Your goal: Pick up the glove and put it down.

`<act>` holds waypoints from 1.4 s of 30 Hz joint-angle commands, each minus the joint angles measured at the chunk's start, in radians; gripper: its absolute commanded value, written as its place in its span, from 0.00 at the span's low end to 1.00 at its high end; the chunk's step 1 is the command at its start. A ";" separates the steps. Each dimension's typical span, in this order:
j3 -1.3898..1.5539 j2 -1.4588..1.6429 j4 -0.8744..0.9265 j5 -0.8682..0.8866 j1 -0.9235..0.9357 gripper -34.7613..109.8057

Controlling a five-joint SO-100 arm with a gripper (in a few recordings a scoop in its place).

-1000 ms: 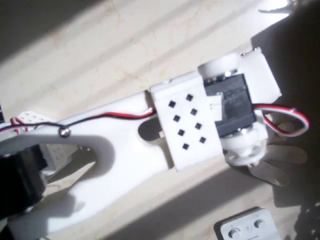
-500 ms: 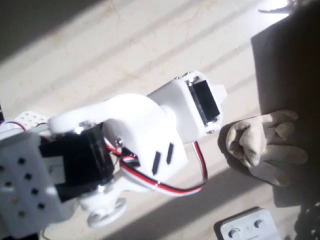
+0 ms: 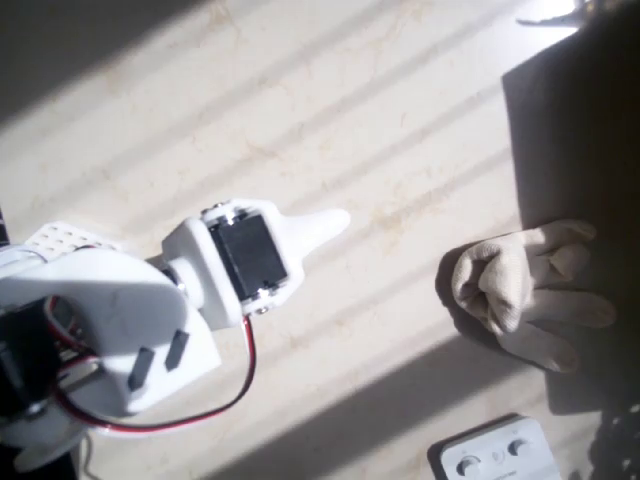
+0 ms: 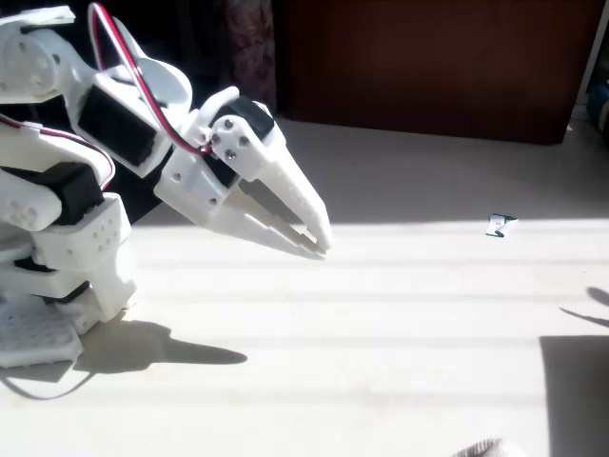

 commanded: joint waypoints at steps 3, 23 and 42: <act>0.137 0.233 -0.005 -0.006 0.000 0.24; 0.360 0.379 -0.002 -0.006 0.002 0.24; 0.276 0.379 0.408 0.002 0.000 0.24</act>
